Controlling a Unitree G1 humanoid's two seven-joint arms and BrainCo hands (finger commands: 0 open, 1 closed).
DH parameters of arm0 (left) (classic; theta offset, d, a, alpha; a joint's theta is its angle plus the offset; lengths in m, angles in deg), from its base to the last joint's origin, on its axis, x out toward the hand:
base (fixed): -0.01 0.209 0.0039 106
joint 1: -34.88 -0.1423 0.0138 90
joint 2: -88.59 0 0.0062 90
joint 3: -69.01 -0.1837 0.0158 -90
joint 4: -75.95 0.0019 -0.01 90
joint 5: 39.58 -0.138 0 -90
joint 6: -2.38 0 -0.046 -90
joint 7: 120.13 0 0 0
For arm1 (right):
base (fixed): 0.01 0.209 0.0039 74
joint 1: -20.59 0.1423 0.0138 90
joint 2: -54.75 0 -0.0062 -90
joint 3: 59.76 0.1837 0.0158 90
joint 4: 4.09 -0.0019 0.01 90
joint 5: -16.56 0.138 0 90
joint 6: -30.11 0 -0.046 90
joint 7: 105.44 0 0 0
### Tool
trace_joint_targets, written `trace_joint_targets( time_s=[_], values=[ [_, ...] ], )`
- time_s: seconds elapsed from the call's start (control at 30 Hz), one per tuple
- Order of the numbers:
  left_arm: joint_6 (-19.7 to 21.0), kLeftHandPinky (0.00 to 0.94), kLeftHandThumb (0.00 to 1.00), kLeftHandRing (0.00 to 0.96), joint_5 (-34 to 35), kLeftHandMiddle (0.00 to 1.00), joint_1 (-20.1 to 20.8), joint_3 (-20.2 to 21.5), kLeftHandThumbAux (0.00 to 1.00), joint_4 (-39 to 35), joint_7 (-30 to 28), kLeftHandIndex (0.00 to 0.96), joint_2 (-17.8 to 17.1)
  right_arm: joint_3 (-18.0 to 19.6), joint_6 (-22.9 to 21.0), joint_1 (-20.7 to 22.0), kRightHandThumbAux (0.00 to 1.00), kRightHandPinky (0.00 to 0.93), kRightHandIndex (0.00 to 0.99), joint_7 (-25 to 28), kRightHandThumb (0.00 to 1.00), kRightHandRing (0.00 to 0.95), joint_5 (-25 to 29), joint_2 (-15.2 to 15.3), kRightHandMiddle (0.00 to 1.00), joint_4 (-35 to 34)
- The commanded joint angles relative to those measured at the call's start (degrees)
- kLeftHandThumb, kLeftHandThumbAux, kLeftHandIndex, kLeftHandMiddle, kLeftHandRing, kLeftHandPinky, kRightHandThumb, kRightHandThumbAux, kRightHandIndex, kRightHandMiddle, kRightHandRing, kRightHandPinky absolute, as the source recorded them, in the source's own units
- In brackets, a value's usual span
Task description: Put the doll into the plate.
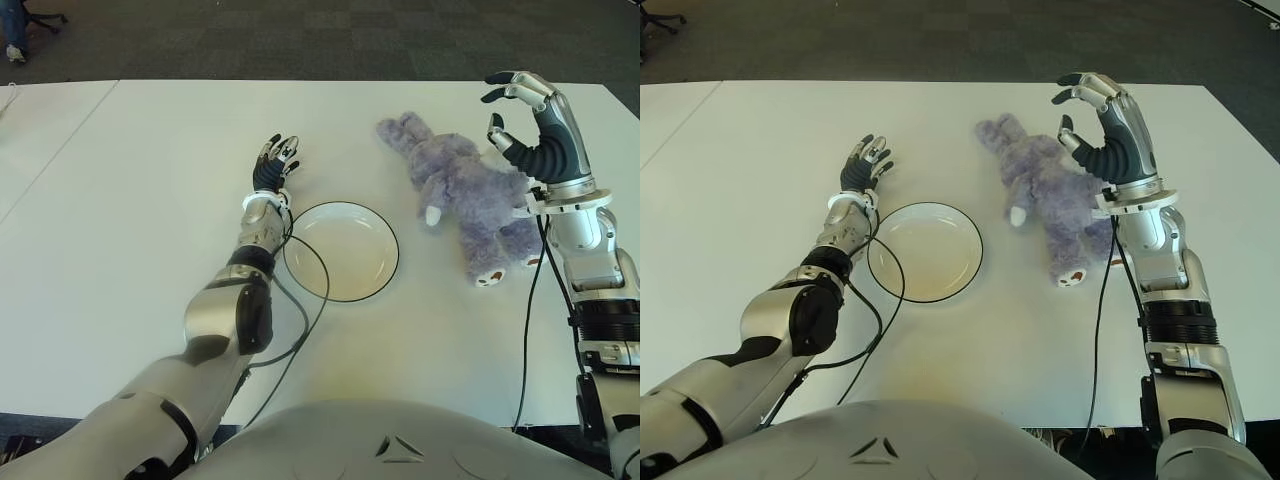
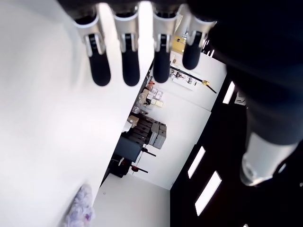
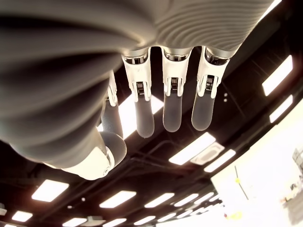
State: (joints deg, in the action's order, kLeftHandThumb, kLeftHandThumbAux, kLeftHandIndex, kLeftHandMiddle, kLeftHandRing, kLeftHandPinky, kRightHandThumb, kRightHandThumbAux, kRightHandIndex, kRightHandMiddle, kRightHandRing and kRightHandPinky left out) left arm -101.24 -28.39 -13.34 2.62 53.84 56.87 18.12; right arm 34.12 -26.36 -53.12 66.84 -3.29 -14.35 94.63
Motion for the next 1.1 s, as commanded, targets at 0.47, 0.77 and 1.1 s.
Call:
trace_joint_targets(
  time_s=[0.47,0.77,1.1],
  values=[
    [-0.09,0.233,0.000,0.210,-0.08,0.200,-10.46,0.61,0.678,8.20,0.01,0.164,2.01,-2.03,-0.76,-2.35,0.723,0.821,0.435,10.50,0.681,0.841,1.74,2.13,0.839,0.59],
    [0.15,0.220,0.000,0.200,-0.25,0.193,-10.39,0.44,0.673,8.27,0.22,0.154,1.91,-6.19,-2.83,-7.81,0.515,0.052,0.019,32.82,0.132,0.044,7.45,12.16,0.024,-1.35],
    [-0.22,0.244,0.000,0.211,-0.30,0.200,-10.31,0.38,0.680,8.29,0.67,0.163,2.13,-6.55,-6.13,-8.86,0.360,0.000,0.000,38.49,0.147,0.000,3.78,15.24,0.000,-4.86]
  ],
)
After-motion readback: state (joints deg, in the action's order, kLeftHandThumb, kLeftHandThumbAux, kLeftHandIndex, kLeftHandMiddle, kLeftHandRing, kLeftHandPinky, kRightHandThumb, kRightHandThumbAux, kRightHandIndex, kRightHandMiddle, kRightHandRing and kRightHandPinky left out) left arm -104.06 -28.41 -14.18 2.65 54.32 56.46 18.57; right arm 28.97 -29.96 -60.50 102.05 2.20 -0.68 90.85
